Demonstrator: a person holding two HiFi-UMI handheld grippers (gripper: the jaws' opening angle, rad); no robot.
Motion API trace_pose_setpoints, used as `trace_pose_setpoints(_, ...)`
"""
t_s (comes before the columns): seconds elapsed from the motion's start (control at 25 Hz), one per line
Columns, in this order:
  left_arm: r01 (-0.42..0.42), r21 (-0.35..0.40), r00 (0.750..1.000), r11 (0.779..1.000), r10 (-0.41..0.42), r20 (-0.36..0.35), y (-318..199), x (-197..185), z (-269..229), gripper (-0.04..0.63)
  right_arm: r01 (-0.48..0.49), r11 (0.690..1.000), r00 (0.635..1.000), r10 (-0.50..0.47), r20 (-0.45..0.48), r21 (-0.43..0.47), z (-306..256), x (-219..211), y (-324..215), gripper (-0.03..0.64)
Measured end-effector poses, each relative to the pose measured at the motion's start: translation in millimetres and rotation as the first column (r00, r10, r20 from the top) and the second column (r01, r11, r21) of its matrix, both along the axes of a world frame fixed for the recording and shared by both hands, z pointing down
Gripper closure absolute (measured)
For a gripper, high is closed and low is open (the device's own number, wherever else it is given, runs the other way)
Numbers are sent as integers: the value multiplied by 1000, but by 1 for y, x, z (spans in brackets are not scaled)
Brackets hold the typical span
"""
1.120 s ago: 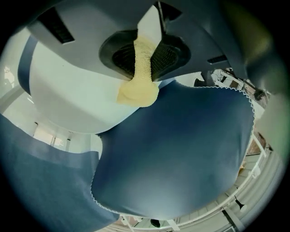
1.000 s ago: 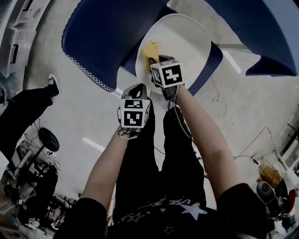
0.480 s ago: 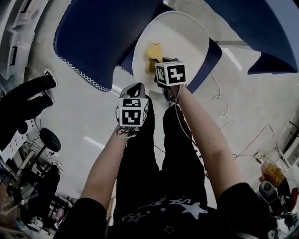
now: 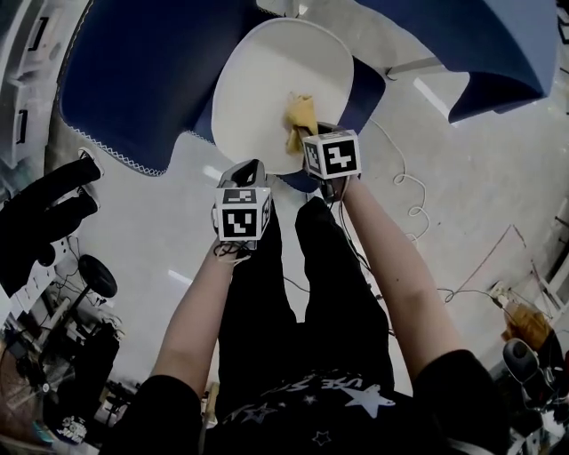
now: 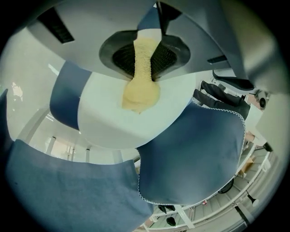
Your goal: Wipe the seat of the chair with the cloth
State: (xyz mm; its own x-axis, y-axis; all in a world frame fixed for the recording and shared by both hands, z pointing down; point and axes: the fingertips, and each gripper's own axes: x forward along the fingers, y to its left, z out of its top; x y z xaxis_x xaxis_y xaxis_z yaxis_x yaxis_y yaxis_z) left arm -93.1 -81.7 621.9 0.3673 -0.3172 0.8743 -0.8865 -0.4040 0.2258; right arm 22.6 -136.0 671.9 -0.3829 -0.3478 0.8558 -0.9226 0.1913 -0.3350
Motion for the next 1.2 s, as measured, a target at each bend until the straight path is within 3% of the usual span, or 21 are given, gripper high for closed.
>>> trace_pose_setpoints(0.36,77,21,997,997,-77,19,22,36,-8,575,22,1000,998,-23,-55,-20,3,65,34,548)
trace_pose_setpoints(0.56,105,22,994,994,-105,2,35,31,-16,575,39,999,995,-40,-89,-17,-2,70,45,548)
trace_pose_setpoints(0.76,134,13,991,991,-134,3,43,-7,-11,575,56,998,997,-55,-51,11,-19,29,44,548)
trace_pose_setpoints(1.2,143,10,990,990,-143,17,37,-105,1,576,97,993,994,-100,52,70,-34,-123,15,548)
